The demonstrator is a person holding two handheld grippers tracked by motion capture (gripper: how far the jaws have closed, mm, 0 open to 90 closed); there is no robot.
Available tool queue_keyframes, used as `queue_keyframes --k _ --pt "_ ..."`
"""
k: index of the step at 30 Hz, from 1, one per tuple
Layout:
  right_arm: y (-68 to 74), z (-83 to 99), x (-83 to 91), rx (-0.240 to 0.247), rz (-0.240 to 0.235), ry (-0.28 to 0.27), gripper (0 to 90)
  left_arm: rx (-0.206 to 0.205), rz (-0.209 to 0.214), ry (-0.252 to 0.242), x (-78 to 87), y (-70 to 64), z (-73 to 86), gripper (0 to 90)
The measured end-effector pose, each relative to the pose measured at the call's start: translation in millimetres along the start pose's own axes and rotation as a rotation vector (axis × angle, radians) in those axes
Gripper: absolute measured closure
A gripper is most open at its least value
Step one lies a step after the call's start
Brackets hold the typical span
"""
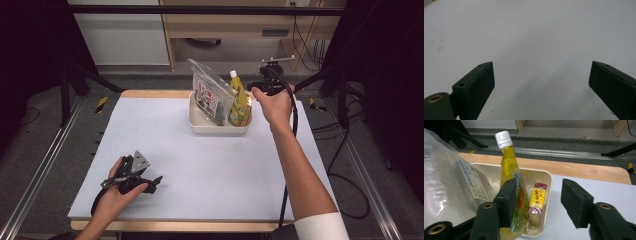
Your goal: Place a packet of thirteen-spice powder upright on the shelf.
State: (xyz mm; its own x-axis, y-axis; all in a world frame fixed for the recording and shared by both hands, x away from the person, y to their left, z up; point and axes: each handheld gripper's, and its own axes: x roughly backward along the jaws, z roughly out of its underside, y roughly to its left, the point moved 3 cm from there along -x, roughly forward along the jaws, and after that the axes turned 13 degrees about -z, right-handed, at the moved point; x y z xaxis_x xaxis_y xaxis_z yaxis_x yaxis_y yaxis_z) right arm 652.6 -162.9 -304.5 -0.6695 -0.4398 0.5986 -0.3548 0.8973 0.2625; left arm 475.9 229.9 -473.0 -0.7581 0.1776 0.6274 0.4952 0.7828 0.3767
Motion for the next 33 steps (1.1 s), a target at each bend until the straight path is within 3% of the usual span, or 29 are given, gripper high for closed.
queue_keyframes --k 3,10,14,24,25,33 --pt "3.8 4.9 8.1 0.016 -0.017 -0.010 34.3 0.005 -0.003 -0.001 -0.4 0.6 0.8 5.7" --pt "2.0 17.8 21.9 0.055 -0.023 -0.040 26.0 0.024 -0.012 -0.011 -0.2 1.8 0.6 5.5" --pt "-1.2 25.4 30.6 0.073 -0.031 -0.063 20.6 0.012 -0.009 -0.008 0.1 1.6 0.6 5.2" --pt "-4.7 36.2 45.5 0.104 -0.037 -0.106 10.1 0.028 -0.006 -0.018 0.6 2.1 0.6 4.7" --pt "-4.6 38.1 47.4 0.121 -0.034 -0.107 8.7 0.012 -0.007 -0.010 1.2 3.3 0.9 4.7" --pt "-6.2 52.6 60.5 0.146 -0.044 -0.128 7.4 0.019 -0.005 -0.019 1.1 3.4 1.2 4.4"
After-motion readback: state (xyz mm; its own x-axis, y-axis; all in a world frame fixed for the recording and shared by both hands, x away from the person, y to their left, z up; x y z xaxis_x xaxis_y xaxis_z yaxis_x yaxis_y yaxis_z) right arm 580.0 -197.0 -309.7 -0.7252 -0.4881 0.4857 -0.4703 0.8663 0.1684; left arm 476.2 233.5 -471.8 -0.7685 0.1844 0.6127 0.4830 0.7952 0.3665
